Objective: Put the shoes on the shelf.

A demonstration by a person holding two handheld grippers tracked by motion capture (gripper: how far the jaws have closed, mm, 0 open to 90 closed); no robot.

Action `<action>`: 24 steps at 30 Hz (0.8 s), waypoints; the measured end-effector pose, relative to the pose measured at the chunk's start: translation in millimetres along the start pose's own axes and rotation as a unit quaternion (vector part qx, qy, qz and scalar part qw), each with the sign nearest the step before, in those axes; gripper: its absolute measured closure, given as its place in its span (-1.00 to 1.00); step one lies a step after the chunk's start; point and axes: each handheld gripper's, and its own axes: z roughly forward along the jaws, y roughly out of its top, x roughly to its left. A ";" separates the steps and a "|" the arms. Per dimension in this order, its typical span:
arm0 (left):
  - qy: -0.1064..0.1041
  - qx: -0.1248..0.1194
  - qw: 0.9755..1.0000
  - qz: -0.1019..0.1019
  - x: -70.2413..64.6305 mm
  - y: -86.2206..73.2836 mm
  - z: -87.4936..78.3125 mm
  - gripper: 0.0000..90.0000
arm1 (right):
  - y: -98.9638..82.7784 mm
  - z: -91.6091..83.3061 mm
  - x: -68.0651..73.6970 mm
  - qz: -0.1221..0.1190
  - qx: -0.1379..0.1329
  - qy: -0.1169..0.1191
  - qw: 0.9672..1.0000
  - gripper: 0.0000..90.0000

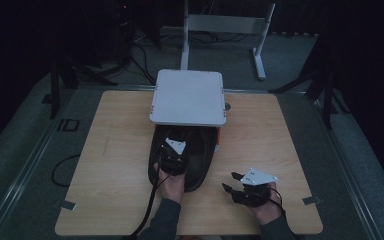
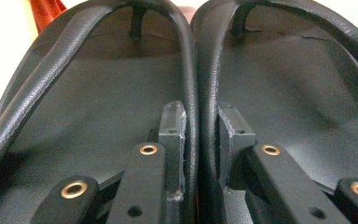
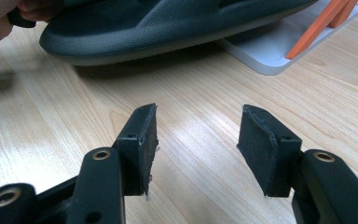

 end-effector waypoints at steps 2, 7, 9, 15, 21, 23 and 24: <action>0.000 -0.001 1.000 -0.001 -0.2 1.4 0.8 0.66 | 0.1 0.0 0.0 0.000 0.000 0.000 1.000 0.03; 0.002 -0.003 1.000 -0.006 -1.2 5.3 3.5 0.66 | 0.1 0.8 -1.3 0.000 0.001 0.000 1.000 0.03; 0.003 -0.004 1.000 -0.008 -0.9 6.2 4.4 0.66 | 0.1 1.1 -1.2 -0.001 0.002 -0.001 1.000 0.03; 0.009 -0.006 1.000 -0.010 -3.6 7.2 7.5 0.66 | -0.1 0.5 -0.9 -0.001 0.000 0.000 1.000 0.03; 0.017 -0.011 1.000 -0.013 -6.3 11.8 11.9 0.66 | -0.4 -0.4 -1.6 0.002 0.000 -0.001 1.000 0.03; 0.017 -0.012 1.000 -0.016 -6.3 14.8 13.8 0.66 | -0.3 -0.4 -1.5 0.001 0.000 -0.001 1.000 0.03; 0.017 -0.012 1.000 -0.016 -6.3 14.8 13.8 0.66 | -0.3 -0.4 -1.5 0.001 0.000 -0.001 1.000 0.03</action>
